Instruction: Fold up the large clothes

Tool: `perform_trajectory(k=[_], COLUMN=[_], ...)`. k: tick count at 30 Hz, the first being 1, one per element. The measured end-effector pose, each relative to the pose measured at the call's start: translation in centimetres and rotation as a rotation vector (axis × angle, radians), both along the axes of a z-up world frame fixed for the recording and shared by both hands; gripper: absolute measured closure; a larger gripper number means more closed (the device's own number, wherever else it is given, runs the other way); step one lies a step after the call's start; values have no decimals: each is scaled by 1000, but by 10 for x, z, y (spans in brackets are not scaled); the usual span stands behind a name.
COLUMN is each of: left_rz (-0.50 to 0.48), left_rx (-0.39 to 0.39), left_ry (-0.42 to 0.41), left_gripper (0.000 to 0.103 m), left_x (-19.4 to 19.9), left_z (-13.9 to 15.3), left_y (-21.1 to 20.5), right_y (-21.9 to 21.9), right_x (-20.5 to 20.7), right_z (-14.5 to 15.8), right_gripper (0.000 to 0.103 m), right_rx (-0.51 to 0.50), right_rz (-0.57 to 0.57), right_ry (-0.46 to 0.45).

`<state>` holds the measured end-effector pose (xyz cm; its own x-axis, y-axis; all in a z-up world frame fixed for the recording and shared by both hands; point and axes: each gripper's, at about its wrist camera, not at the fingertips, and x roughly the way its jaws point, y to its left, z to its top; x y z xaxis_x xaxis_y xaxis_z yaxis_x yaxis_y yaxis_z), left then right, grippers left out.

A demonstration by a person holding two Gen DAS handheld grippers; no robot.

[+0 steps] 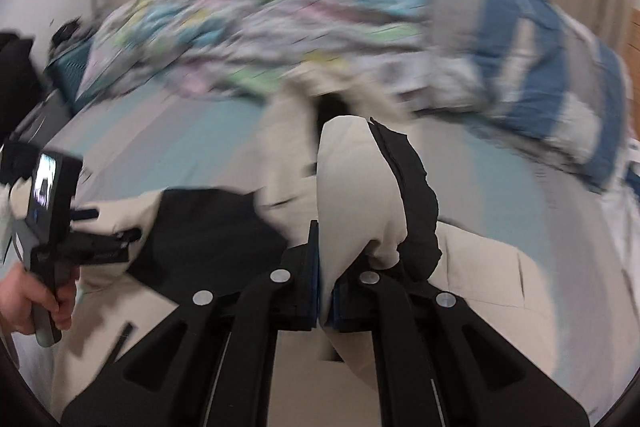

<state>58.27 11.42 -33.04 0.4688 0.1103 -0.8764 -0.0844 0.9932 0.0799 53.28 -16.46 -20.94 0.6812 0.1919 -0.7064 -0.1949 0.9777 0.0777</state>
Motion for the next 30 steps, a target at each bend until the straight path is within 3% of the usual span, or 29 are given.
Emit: perform_trajectory(k=[3,8,12,15,18,20,22,27,30], left_rz=[23,11,5,0,-24,-61,-124,-193,-236], left_rx=[12,41,24,-3,-26,-54,-68,-120,-107], left_ry=[1,-6,24,11,-3,-7,-25,-20,-11], left_gripper=[6,6,6,6,6,6,6,6,6], left_x=[-10,-23,-23,-21,-18,-13,-10,1,6], left_z=[2,-1,-16,-11,5,17,35,58,54], left_y=[26,50,56,53,40,24,-4,-65,-99], right_y=[63,130,153,154,153,146,130,81,35], right_x=[4,2,0,-1,-1,-7,-22,-52,-68], right_z=[-19,-50,-79,-95,-103,-95,-73,-37,-29], right_gripper=[99,99,99,98,84,38,24,21,21], right_rx=[-24,-65,-82,-91,-98,-77,-44,4,-11], right_rz=[59,121,134,140,162,166,146,96,31], right_ry=[29,80,139,188,234,246,194,176,164])
